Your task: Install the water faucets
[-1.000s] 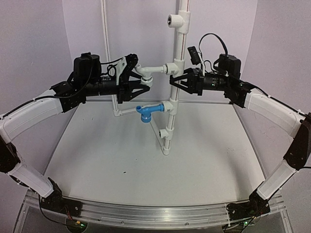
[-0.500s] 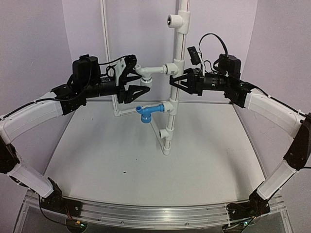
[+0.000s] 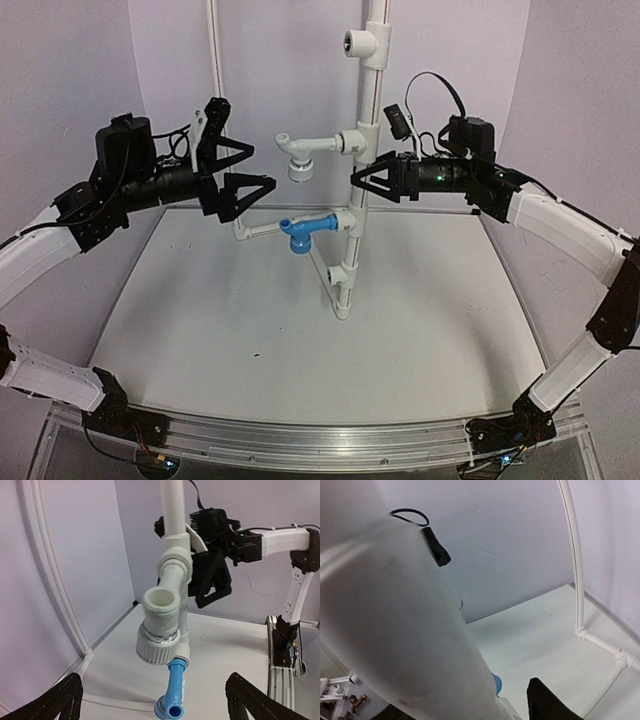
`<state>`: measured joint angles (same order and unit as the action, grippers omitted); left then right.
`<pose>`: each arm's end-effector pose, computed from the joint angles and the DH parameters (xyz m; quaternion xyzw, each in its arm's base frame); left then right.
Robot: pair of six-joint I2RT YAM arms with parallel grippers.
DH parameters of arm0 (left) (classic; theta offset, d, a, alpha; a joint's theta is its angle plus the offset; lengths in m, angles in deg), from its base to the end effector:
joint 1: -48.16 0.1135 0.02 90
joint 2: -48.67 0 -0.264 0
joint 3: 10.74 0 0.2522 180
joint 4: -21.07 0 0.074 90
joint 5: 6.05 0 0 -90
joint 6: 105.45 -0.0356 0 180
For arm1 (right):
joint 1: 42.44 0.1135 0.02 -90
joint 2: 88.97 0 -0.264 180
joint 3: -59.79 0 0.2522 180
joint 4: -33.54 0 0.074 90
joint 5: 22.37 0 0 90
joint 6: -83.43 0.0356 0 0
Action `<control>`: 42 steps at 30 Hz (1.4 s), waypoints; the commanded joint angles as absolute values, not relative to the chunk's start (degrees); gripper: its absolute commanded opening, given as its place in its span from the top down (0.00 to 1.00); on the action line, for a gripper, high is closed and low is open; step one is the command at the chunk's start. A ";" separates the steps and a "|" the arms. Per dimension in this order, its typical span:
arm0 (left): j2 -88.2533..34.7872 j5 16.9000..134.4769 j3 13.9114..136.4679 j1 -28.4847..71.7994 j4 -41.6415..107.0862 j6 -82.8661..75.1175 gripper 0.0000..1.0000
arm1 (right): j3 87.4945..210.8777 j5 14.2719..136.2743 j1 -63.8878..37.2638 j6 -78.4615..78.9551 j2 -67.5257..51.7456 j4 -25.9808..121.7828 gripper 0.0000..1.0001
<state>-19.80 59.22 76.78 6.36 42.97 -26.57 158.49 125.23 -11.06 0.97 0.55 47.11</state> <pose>0.1896 -0.1895 0.4361 0.4475 0.5678 -0.3277 0.6083 0.2913 0.2129 0.4106 -0.4531 0.5614 0.5316 0.4437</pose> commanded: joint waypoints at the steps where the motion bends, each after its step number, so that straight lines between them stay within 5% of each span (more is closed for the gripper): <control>1: -16.90 70.55 76.09 6.79 46.12 -13.28 0.00 | 157.36 123.95 -11.14 2.48 -3.90 48.93 0.13; 4: -16.37 77.03 77.64 7.49 49.98 -5.88 0.00 | 156.01 122.90 -11.32 1.88 -6.30 49.01 0.02; 10: -15.52 86.36 80.66 9.87 56.91 2.81 0.00 | 153.40 121.31 -12.58 1.56 -11.81 49.74 0.02; 15: -22.77 77.18 90.56 23.84 72.88 14.07 0.00 | 153.07 118.44 -15.72 5.38 -14.74 50.33 0.02; 25: -32.66 55.37 89.58 44.25 77.74 20.47 0.00 | 153.81 116.46 -29.24 8.86 -12.25 58.12 0.02; 42: -37.35 60.39 80.20 50.33 78.34 16.34 0.00 | 147.06 106.05 -45.80 -12.79 -2.84 70.24 0.02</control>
